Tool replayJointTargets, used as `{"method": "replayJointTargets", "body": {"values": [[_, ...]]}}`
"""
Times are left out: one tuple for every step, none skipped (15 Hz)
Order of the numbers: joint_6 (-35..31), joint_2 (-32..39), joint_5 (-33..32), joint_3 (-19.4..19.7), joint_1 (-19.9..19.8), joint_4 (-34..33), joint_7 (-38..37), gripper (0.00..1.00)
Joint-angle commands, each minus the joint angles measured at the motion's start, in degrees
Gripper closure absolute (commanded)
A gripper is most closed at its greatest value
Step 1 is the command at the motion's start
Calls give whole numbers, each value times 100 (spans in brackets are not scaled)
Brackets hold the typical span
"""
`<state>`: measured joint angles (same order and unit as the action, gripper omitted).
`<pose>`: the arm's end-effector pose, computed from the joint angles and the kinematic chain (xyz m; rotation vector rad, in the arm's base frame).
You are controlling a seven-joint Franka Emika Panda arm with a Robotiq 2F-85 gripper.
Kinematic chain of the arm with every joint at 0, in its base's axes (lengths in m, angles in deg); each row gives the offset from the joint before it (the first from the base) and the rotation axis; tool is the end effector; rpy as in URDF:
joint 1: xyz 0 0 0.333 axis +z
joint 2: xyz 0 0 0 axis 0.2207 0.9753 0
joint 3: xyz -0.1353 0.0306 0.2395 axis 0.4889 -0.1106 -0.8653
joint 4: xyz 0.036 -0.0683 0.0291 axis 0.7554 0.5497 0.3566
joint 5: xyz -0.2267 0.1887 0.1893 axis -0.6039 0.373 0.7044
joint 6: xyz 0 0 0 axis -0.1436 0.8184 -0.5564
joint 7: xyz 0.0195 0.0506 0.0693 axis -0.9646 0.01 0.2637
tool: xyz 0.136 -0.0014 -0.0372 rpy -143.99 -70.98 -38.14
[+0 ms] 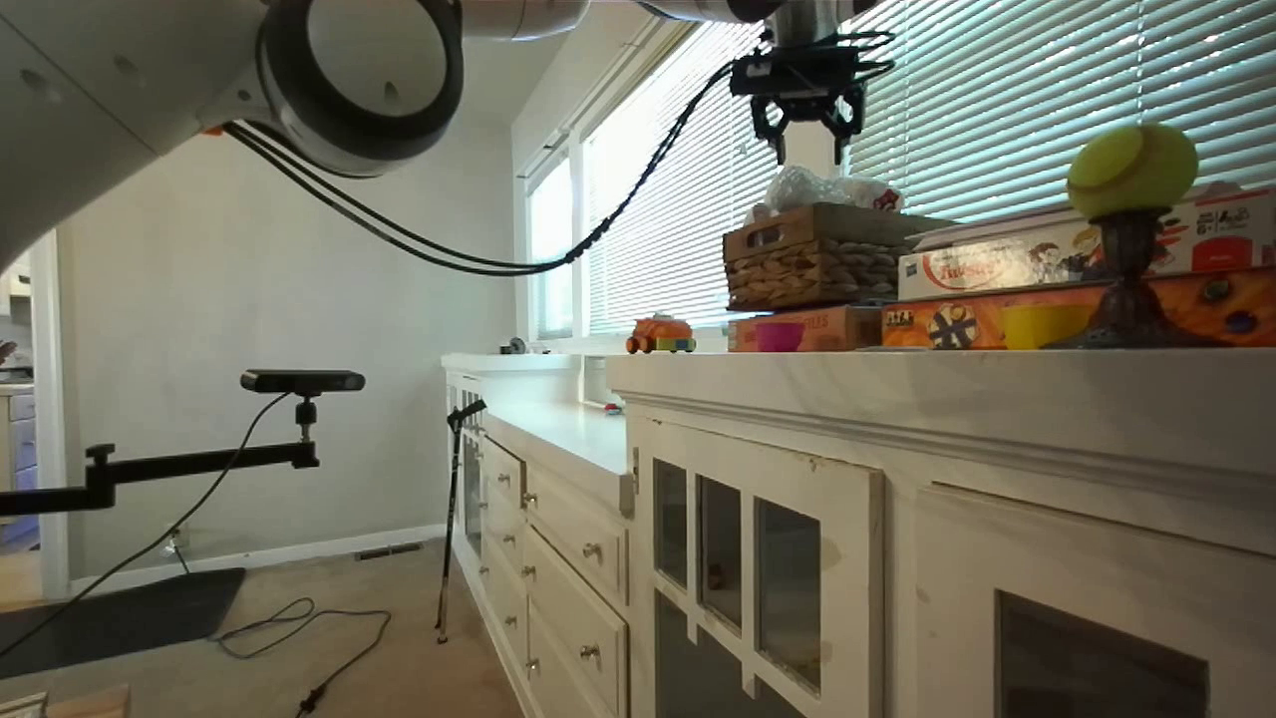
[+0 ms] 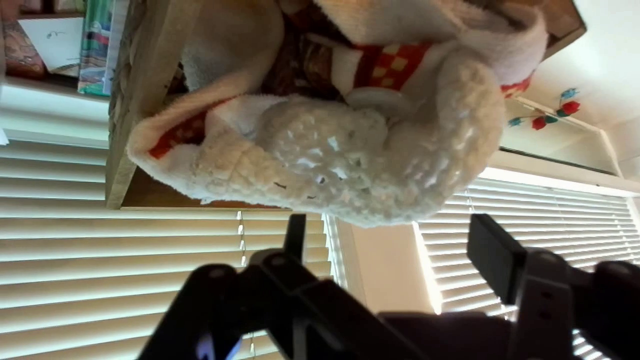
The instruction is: Put the tennis ball on top of the candle holder then put the towel in the basket.
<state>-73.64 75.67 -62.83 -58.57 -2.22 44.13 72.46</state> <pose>0.6993 -0.0866 0.6281 -2.5904 -0.3595 -1.1946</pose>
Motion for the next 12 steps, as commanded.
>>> {"method": "replayJointTargets", "body": {"values": [[486,-326,-388,388,65,-5,-477,0],[680,-468,-592,596,87,30,-726,0],[828,-587,-744,740,88,33,-857,0],[999,-694,-861,850,85,51,-987,0],[1236,-837,-980,956,65,69,-1031,0],[1430,-949,-1074,1051,56,81,-1099,0],[1576,-1033,-1190,1156,66,83,-1114,0],[1731,-1117,-1256,1229,57,89,-1129,0],[1907,-1208,-1301,1289,40,103,-1122,0],[2056,-1280,-1356,1353,32,112,-1126,0],[2157,-1323,-1420,1422,32,109,-1124,0],[2243,-1365,-1462,1478,21,106,-1143,0]]}}
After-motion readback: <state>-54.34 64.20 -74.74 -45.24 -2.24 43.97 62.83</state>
